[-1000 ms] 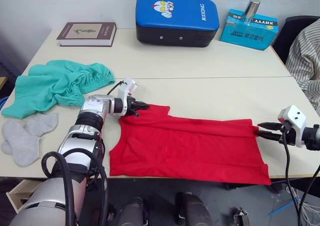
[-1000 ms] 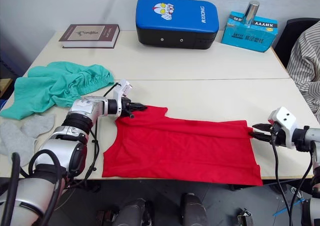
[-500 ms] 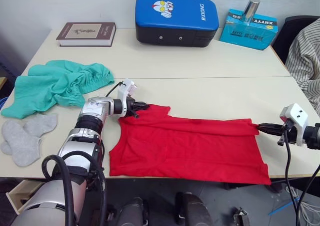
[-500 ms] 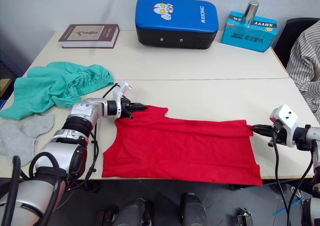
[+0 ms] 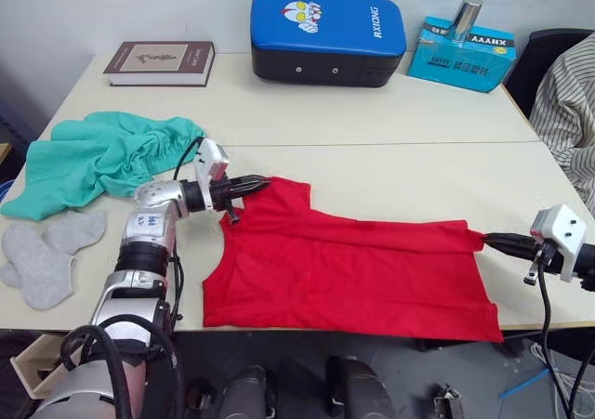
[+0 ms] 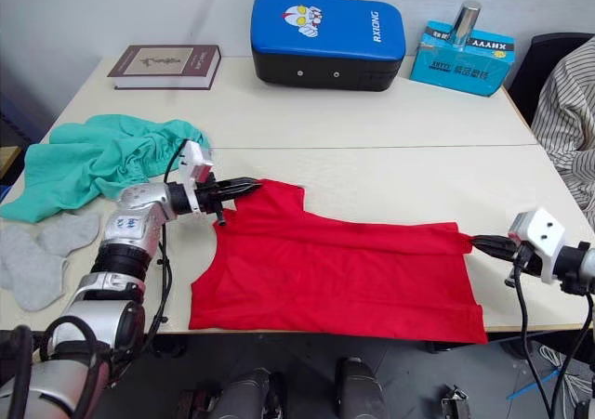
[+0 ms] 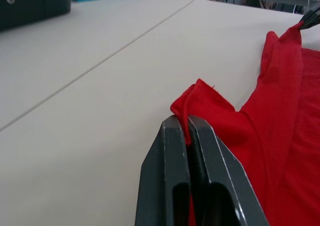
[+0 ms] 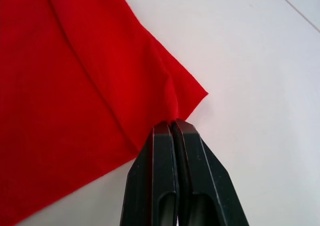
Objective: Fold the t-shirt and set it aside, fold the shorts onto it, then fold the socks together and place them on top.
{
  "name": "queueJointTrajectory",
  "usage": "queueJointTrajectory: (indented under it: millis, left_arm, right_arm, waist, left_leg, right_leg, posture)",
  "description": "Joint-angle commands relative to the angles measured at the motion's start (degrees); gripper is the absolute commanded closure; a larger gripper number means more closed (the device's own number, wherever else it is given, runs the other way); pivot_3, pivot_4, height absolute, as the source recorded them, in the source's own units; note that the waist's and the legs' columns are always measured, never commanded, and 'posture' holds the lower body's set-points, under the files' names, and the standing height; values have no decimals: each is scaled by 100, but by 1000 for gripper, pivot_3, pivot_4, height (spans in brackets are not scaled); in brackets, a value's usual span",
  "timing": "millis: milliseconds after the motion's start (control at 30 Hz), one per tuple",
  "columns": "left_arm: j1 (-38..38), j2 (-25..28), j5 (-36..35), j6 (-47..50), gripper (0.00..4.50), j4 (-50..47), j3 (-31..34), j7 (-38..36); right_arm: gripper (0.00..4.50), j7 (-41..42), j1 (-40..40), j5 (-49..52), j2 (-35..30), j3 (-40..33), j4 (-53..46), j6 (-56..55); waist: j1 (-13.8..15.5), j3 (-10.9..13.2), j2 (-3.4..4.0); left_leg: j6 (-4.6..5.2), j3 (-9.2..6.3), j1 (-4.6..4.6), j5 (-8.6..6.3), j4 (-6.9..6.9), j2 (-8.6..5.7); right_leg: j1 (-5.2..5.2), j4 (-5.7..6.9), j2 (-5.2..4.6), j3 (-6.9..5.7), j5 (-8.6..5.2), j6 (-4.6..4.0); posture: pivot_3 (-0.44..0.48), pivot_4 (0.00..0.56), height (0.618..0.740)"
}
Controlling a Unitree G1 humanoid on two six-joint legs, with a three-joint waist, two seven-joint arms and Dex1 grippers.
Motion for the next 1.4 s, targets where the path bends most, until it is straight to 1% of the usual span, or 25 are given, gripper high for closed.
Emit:
queueJointTrajectory:
  millis: [33, 200, 300, 467, 633, 900, 1033, 1067, 1100, 1167, 1200, 1267, 1367, 1400]
  left_arm:
    - [366, 208, -95, -1021, 4500, -410, -9, -462]
    - [914, 488, -135, -2009, 4500, -1056, -87, -838]
    - [1270, 695, 6, -3004, 4500, -1313, -249, -1090]
    - [1507, 864, 84, -4118, 4500, -1111, -469, -1185]
    - [1582, 971, 225, -4890, 4500, -897, -790, -1176]
    - [1635, 1141, 379, -5666, 4500, -656, -1091, -898]
    - [1621, 1235, 383, -5701, 4500, -592, -1228, -777]
    - [1651, 1267, 287, -5511, 4500, -650, -1288, -851]
    - [1659, 1291, 238, -5456, 4500, -685, -1333, -882]
    - [1679, 1330, 66, -5233, 3994, -783, -1384, -966]
    - [1680, 1362, 34, -5229, 3812, -809, -1411, -993]
    - [1743, 1452, -138, -5009, 3175, -937, -1445, -1142]
    - [1882, 1639, -421, -4722, 2197, -1241, -1464, -1432]
    - [1943, 1741, -541, -4559, 1875, -1390, -1475, -1578]
  right_arm:
    - [4459, -256, 173, 84, 85, -273, -125, -653]
    - [4459, -548, 529, 26, 183, -344, -186, -1410]
    - [4459, -707, 757, -120, 233, -264, -126, -1934]
    - [4459, -904, 857, -311, 281, -121, 155, -2424]
    - [4459, -1193, 871, -533, 312, -8, 397, -2806]
    - [4459, -1768, 983, -960, 207, 134, 887, -3533]
    - [4459, -1964, 981, -1150, 214, 280, 1048, -3626]
    - [4459, -1920, 996, -1060, 259, 316, 992, -3565]
    - [4296, -1955, 995, -1068, 273, 355, 956, -3582]
    - [3869, -1866, 1029, -910, 295, 404, 809, -3475]
    - [3578, -1842, 1049, -882, 264, 420, 761, -3453]
    - [2919, -1700, 1147, -703, 163, 394, 662, -3305]
    - [1893, -1239, 1429, -171, -63, 265, 404, -2781]
    - [1564, -982, 1596, 94, -172, 208, 227, -2434]
  waist:
    - [-3, -1, 1]
    - [-4, -1, 1]
    - [2, -1, 1]
    - [-3, -2, 3]
    - [-10, -2, 3]
    - [-9, -2, 3]
    - [-21, -2, 4]
    - [-25, -3, 3]
    - [-28, -3, 2]
    - [-37, -4, 1]
    - [-46, -4, 1]
    - [-63, -4, 1]
    - [-64, -5, 2]
    - [-56, -5, 2]
  left_leg:
    - [0, 0, 1, 0, -1, 0]
    - [1, 2, 3, 0, -3, 1]
    - [2, 3, 5, -1, -4, 2]
    - [8, 4, 10, -4, -5, 0]
    - [10, 5, 14, -5, -8, 2]
    - [18, 7, 15, -9, -8, 1]
    - [19, 7, 17, -10, -9, 2]
    - [19, 7, 18, -10, -9, 2]
    - [19, 7, 18, -10, -9, 3]
    - [20, 7, 21, -10, -9, 3]
    - [20, 6, 21, -10, -10, 4]
    - [20, 5, 21, -10, -10, 6]
    - [20, 5, 22, -10, -12, 7]
    - [20, 3, 21, -10, -12, 7]
  right_leg:
    - [1, -1, 0, 0, 0, 0]
    - [0, -1, -1, 4, 0, 0]
    - [2, -2, -5, 7, 0, 0]
    - [7, -3, -26, 9, 0, 0]
    - [7, -4, -28, 10, 0, 0]
    - [8, -4, -34, 11, 0, 0]
    - [9, -4, -35, 11, 0, -1]
    - [10, -4, -35, 11, 0, -1]
    - [10, -4, -35, 11, 0, -1]
    - [14, -5, -34, 10, 0, -1]
    - [14, -5, -34, 10, 0, -1]
    - [14, -5, -32, 9, -1, -2]
    - [14, -4, -33, 9, -2, -3]
    - [15, -5, -33, 8, -2, -3]
  posture:
    - [0, 150, 740]
    - [0, 150, 740]
    - [0, 150, 740]
    - [0, 150, 740]
    - [0, 150, 740]
    - [0, 150, 740]
    - [0, 150, 740]
    - [0, 150, 740]
    - [0, 150, 740]
    - [0, 150, 740]
    - [0, 150, 740]
    - [0, 150, 740]
    - [0, 150, 740]
    - [0, 150, 740]
